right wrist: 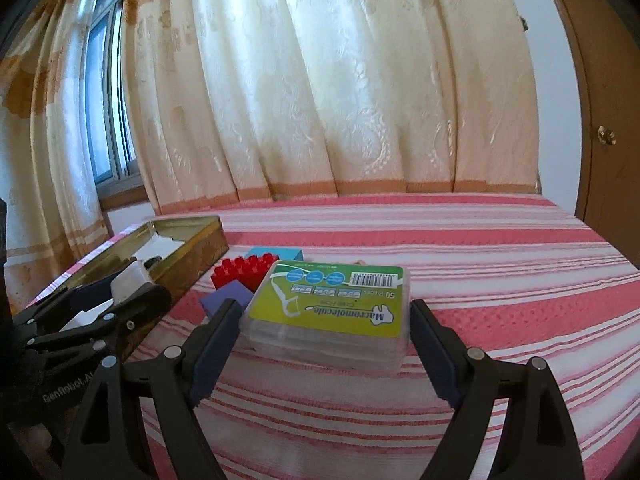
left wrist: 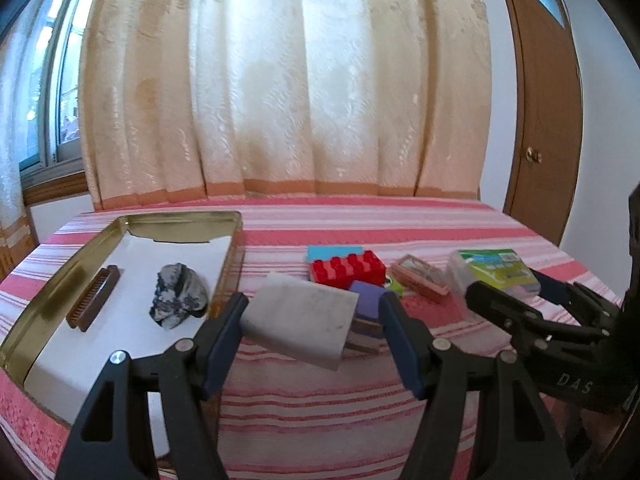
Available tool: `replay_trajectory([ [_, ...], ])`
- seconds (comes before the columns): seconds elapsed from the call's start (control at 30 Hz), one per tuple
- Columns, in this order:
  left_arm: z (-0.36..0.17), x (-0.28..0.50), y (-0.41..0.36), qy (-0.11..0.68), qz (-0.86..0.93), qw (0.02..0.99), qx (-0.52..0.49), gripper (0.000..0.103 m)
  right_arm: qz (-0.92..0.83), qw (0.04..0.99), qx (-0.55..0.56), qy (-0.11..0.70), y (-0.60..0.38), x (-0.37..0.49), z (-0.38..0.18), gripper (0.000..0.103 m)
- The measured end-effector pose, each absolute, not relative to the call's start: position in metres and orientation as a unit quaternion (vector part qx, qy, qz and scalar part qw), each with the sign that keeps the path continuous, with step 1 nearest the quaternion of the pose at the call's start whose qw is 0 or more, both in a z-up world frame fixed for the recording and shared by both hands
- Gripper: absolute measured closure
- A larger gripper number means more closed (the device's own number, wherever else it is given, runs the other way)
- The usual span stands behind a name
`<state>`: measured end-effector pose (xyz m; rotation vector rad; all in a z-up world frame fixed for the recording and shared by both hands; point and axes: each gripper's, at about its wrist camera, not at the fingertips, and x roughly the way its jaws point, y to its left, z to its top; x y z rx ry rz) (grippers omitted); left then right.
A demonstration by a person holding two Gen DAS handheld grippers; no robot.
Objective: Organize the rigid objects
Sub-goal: 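Grasp the clear green-labelled plastic box with the right gripper, then carry the plug adapter and plastic box over the gold tray with both grippers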
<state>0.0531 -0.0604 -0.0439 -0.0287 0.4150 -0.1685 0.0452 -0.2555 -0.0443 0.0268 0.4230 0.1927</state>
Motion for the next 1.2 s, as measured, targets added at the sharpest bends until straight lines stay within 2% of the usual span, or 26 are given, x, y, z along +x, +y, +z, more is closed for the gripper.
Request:
replay_trajectory([
  [0.73,-0.04,0.031,-0.06,0.124,-0.061,0.99,0.0,0.036,0.077,0.988,0.033,0.133,-0.263,0.02,-0.037,0.018],
  [1.2,-0.039,0.027,-0.04,0.11,-0.04,0.993,-0.004,0.036,0.066,0.989,0.063,0.116,-0.269,0.016,-0.036,0.018],
])
